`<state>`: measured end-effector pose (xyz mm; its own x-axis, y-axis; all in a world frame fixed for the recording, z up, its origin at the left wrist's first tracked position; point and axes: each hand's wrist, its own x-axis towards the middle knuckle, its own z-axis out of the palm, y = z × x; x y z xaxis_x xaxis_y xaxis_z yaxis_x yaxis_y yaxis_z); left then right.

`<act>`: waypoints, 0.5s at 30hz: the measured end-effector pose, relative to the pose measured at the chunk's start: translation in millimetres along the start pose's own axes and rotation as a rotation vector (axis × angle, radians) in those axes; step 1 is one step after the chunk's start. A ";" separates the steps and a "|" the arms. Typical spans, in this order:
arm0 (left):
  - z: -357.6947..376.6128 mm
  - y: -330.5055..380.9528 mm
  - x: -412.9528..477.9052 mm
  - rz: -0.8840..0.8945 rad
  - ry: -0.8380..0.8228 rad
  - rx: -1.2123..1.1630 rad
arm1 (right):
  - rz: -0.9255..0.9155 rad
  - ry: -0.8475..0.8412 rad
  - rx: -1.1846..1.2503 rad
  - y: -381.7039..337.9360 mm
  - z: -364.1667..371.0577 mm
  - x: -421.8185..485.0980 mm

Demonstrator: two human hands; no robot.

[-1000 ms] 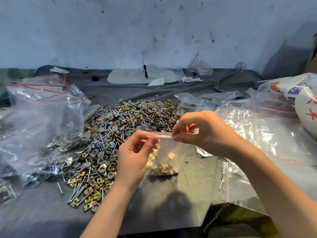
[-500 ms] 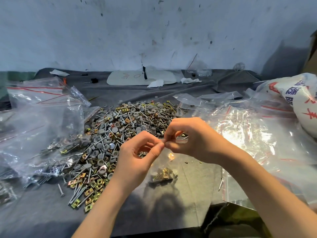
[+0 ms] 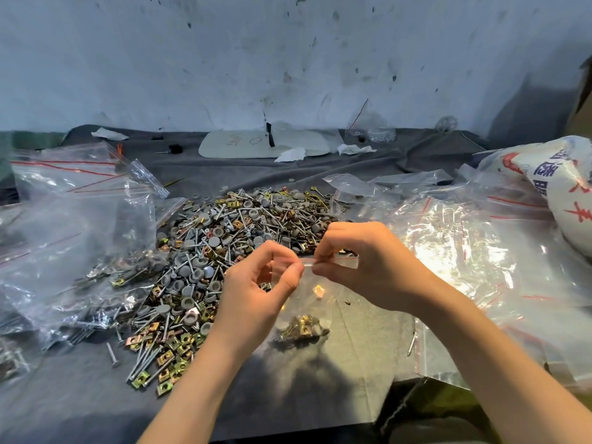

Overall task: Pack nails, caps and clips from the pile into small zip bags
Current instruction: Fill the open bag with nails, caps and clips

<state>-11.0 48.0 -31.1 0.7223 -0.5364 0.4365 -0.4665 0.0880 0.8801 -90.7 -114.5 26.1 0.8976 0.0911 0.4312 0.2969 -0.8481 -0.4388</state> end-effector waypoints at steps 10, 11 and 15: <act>2.7 2.7 -0.9 -0.008 -0.064 -0.008 | 0.042 0.027 0.155 9.7 1.5 -9.2; 3.0 2.4 -0.6 -0.008 -0.059 -0.009 | 0.045 0.042 0.155 10.8 3.2 -9.2; 1.8 1.7 0.2 -0.012 -0.025 -0.023 | 0.140 0.088 0.335 15.2 3.3 -10.9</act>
<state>-12.5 46.5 -29.9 0.7143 -0.5586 0.4217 -0.4462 0.1008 0.8893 -94.9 -126.6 12.1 0.9099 -0.0713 0.4087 0.2765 -0.6302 -0.7255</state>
